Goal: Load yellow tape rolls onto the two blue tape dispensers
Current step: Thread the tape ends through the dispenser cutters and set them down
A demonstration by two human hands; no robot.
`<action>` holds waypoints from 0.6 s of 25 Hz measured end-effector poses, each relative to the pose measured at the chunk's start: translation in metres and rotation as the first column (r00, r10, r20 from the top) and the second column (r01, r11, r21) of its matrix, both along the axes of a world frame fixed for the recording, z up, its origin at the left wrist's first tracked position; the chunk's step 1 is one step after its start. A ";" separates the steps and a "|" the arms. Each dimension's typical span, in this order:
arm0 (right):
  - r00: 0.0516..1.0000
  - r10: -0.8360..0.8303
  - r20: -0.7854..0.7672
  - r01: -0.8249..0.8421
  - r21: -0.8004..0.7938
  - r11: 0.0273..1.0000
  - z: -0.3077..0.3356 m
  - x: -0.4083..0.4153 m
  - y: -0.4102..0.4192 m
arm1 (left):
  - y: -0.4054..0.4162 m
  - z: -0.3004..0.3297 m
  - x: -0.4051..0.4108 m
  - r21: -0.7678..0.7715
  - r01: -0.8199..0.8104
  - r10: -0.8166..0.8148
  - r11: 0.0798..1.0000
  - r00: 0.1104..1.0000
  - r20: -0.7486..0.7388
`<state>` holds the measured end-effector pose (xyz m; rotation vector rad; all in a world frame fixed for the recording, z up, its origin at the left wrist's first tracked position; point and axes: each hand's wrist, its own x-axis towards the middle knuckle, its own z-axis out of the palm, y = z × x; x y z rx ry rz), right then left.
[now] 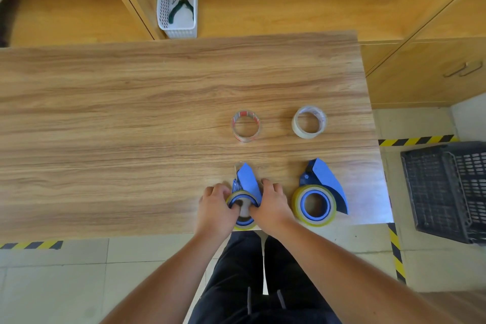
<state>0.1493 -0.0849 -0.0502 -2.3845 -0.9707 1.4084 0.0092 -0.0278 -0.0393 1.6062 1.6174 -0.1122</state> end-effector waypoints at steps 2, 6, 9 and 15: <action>1.000 -0.012 0.008 0.012 0.067 0.998 0.017 0.012 -0.006 | -0.005 0.011 0.009 0.100 -0.019 0.016 0.995 0.999 0.031; 0.972 -0.097 0.216 0.040 0.252 0.967 0.045 0.061 -0.030 | -0.032 0.028 0.051 0.235 0.057 -0.097 0.970 0.982 0.160; 0.922 -0.241 0.303 0.164 0.258 0.952 0.046 0.110 -0.051 | -0.052 0.023 0.090 0.127 0.154 -0.176 0.980 0.967 0.185; 0.975 -0.164 0.148 0.166 0.000 0.986 0.026 0.161 -0.075 | -0.068 0.002 0.138 -0.091 0.180 -0.175 0.979 0.983 0.063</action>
